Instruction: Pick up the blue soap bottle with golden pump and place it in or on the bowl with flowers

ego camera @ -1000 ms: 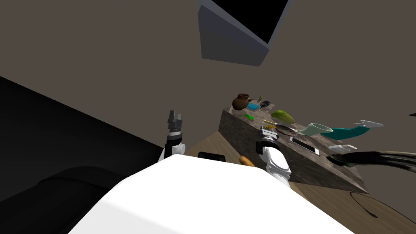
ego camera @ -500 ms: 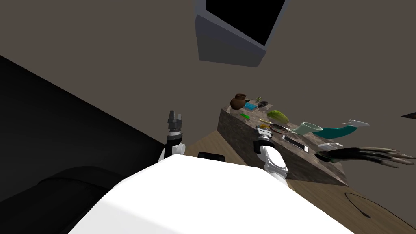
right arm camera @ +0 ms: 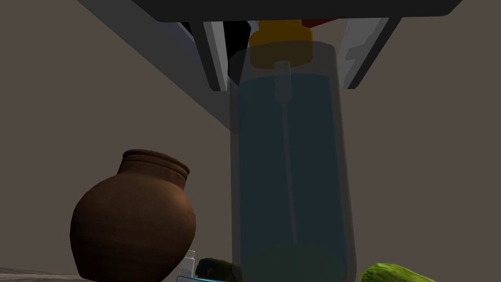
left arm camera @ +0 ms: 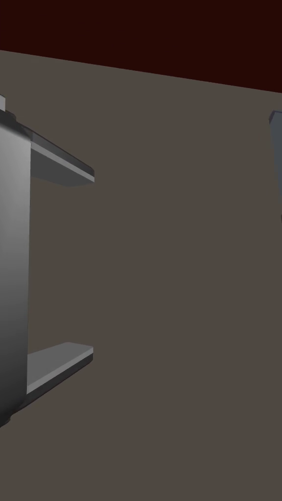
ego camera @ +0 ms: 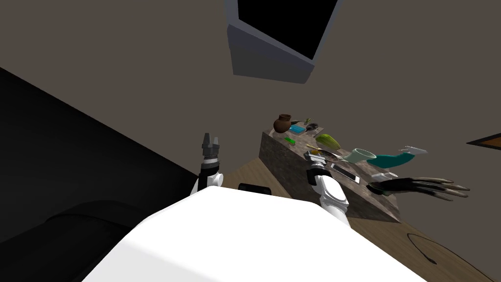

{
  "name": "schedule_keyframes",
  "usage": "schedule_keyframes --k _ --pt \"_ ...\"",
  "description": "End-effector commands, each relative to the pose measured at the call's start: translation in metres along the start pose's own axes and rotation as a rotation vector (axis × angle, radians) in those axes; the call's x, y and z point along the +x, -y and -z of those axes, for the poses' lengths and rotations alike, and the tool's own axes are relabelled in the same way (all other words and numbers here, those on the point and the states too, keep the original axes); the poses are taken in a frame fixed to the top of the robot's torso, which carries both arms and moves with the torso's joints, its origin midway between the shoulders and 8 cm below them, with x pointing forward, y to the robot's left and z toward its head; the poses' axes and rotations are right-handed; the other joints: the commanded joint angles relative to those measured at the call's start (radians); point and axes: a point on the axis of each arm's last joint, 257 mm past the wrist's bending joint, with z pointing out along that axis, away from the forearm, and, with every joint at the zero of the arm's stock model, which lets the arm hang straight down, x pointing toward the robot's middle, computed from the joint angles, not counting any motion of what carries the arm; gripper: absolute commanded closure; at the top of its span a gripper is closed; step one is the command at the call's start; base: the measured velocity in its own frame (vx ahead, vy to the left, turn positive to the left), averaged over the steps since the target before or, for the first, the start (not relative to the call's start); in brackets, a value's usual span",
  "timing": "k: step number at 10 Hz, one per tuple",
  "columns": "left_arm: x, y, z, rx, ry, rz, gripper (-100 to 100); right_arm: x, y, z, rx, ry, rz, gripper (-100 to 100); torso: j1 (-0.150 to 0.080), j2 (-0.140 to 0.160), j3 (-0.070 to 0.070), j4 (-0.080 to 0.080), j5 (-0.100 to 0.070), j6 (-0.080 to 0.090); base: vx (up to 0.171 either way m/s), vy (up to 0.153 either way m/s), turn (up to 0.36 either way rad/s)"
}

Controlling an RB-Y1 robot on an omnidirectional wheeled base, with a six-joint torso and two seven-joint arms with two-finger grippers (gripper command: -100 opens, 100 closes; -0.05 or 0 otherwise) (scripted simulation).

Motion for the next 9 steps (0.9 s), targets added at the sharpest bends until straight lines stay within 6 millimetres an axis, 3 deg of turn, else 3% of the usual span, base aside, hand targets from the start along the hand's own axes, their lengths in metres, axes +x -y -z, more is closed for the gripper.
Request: schedule_keyframes --k 1,9 --pt "0.000 0.000 0.000 0.000 0.000 0.000 0 0.002 0.001 -0.004 -0.023 -0.007 0.004 100 0.000 0.000 0.000 0.000 0.000 0.000 0.055 -0.225 0.005" --pt "0.000 0.000 0.000 0.000 0.000 0.000 0 0.000 0.020 -0.026 -0.106 -0.026 0.030 100 -0.002 -0.001 -0.001 -0.001 -0.001 0.001 0.042 -0.195 0.007"
